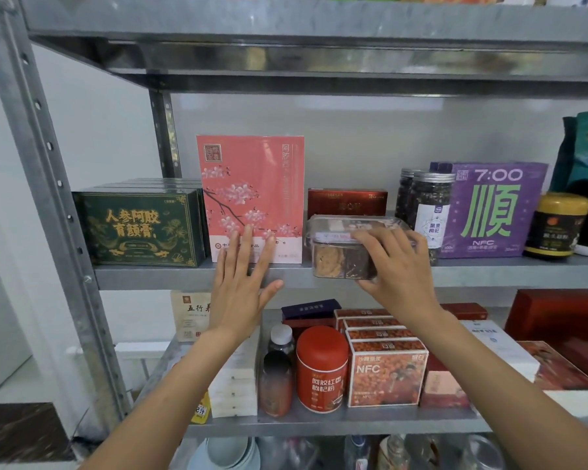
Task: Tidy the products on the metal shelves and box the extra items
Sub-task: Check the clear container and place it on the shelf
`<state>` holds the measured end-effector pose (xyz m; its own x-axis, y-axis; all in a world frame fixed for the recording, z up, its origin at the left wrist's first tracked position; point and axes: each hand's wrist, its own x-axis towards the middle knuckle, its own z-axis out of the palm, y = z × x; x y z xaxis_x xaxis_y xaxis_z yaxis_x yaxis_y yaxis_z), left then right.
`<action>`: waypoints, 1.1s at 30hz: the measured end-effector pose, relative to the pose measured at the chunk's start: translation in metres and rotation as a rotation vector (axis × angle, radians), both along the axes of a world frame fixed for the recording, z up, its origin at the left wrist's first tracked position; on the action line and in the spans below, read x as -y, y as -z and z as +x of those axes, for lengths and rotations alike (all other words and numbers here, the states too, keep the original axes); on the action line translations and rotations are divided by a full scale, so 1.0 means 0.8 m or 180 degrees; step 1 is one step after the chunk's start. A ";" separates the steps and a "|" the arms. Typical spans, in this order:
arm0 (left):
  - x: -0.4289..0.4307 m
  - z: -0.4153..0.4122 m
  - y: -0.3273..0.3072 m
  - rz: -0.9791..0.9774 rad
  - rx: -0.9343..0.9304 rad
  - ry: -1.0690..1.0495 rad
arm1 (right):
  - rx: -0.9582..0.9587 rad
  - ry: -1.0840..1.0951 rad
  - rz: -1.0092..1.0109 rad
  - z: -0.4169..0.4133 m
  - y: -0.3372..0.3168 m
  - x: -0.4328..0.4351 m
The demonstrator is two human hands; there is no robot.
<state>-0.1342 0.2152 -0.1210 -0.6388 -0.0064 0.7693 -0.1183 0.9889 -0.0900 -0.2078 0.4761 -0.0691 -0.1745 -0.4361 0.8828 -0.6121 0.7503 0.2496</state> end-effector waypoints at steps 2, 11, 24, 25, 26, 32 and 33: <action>-0.003 0.001 -0.003 0.0182 0.0070 0.0026 | -0.0107 -0.0068 -0.0071 0.006 0.007 -0.005; -0.071 0.040 -0.046 0.2981 -0.0028 0.1636 | -0.0341 -0.0276 -0.0453 0.037 0.039 -0.015; -0.115 0.095 -0.047 0.5953 0.0529 0.2663 | 0.0352 -0.0877 -0.0128 0.100 0.054 -0.020; -0.112 0.098 -0.038 0.5852 0.0447 0.2640 | 0.1068 -0.1100 -0.0600 0.107 0.055 -0.025; -0.109 0.102 -0.029 0.5785 0.0401 0.2656 | 0.1910 -0.1353 -0.1228 0.113 0.054 -0.031; -0.106 0.124 0.006 0.5621 0.0695 0.2997 | 0.5843 -0.3013 -0.2566 0.117 0.064 -0.068; -0.107 0.126 0.008 0.5545 0.0748 0.3104 | 0.5900 -0.2966 -0.2397 0.120 0.068 -0.069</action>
<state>-0.0338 0.3005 -0.1275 -0.9564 -0.1659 0.2404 0.2785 -0.2690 0.9220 -0.1121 0.5315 -0.1234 -0.7789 -0.6270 0.0149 0.1119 -0.1623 -0.9804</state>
